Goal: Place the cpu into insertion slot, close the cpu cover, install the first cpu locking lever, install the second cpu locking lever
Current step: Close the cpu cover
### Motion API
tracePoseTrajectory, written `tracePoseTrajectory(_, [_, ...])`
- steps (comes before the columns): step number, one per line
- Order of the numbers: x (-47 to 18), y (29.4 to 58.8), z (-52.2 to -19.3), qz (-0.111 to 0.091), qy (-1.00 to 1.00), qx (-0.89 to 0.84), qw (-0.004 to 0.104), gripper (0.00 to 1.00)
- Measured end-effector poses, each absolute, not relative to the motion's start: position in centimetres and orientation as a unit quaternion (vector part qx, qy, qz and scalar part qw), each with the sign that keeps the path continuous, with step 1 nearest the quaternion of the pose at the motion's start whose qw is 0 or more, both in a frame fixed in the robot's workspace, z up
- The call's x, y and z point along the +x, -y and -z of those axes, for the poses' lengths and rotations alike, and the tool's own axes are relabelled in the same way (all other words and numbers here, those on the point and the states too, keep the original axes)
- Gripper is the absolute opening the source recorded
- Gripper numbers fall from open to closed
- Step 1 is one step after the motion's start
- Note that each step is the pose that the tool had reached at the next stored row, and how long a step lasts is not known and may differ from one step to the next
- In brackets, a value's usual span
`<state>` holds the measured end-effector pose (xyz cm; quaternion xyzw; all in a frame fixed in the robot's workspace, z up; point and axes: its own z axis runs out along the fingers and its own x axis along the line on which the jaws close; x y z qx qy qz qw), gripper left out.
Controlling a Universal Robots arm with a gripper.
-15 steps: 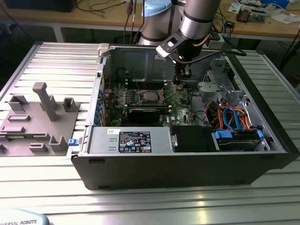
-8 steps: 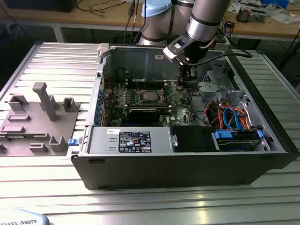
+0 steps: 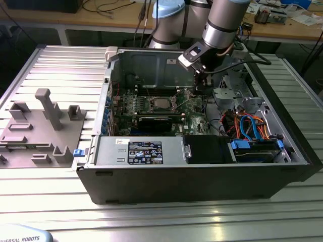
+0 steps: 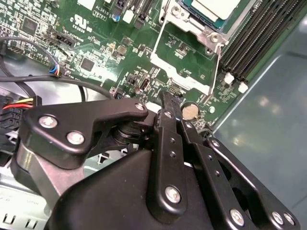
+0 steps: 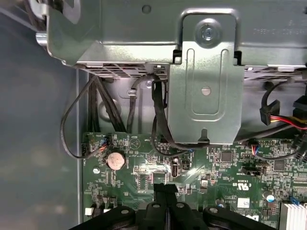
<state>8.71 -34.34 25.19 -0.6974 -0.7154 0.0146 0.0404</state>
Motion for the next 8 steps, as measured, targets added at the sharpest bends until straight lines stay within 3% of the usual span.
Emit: tracePoseTrajectory(8, [8.49, 34.29, -24.44, -0.015, 0.724, -0.689, 0.040, 0.11])
